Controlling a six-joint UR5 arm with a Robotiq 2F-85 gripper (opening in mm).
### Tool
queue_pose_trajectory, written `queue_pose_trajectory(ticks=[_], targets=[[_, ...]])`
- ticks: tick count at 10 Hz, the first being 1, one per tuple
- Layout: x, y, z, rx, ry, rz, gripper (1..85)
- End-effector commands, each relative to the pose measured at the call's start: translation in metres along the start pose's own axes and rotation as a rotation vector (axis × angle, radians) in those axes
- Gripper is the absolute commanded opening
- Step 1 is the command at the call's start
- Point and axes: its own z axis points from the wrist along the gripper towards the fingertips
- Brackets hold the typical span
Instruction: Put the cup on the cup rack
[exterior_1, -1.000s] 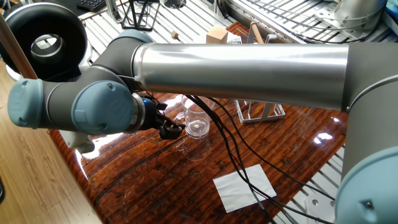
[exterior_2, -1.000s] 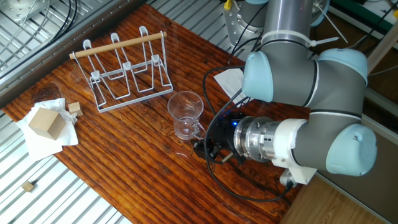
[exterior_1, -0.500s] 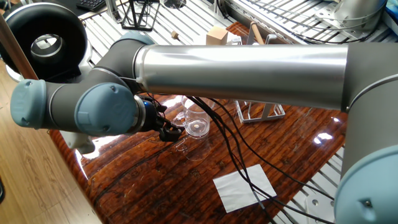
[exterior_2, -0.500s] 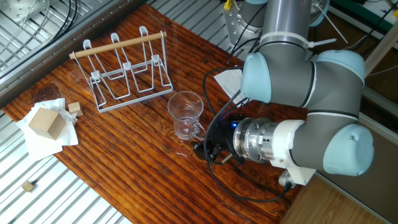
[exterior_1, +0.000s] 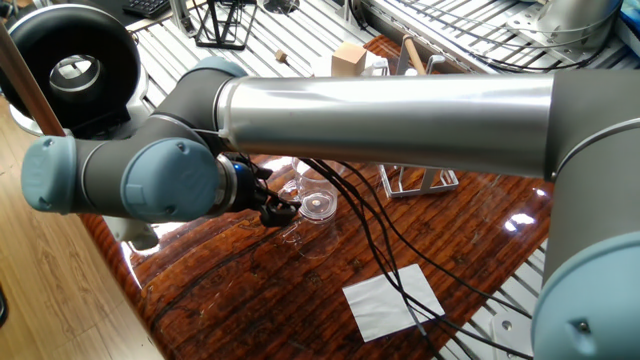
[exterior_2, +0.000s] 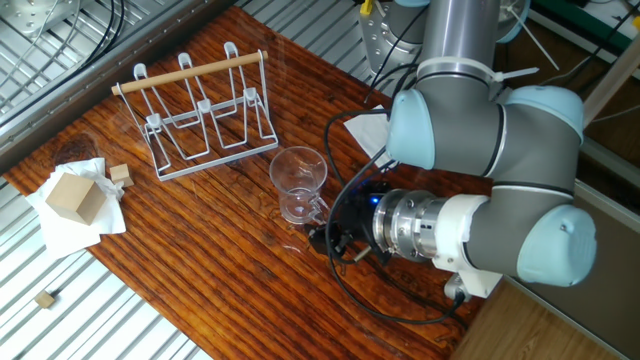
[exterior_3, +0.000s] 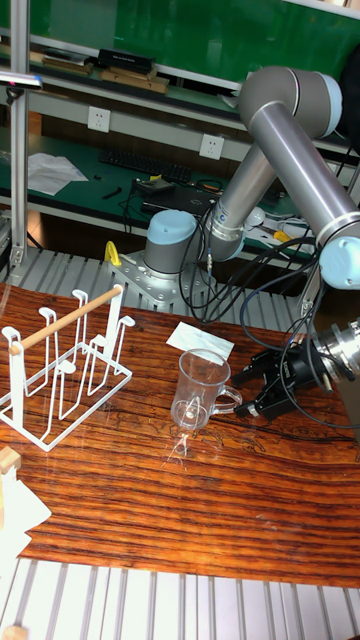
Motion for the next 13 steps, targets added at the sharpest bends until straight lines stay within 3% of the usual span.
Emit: queue_pose_trajectory(ticks=[1, 7, 13], targets=[[-0.0042, 0.0043, 0.0043, -0.01, 0.002, 0.005, 74.7], [-0.0041, 0.0055, 0.0052, -0.009, 0.013, 0.018, 72.3], [-0.0059, 0.007, 0.0055, -0.014, 0.007, 0.028, 64.7]])
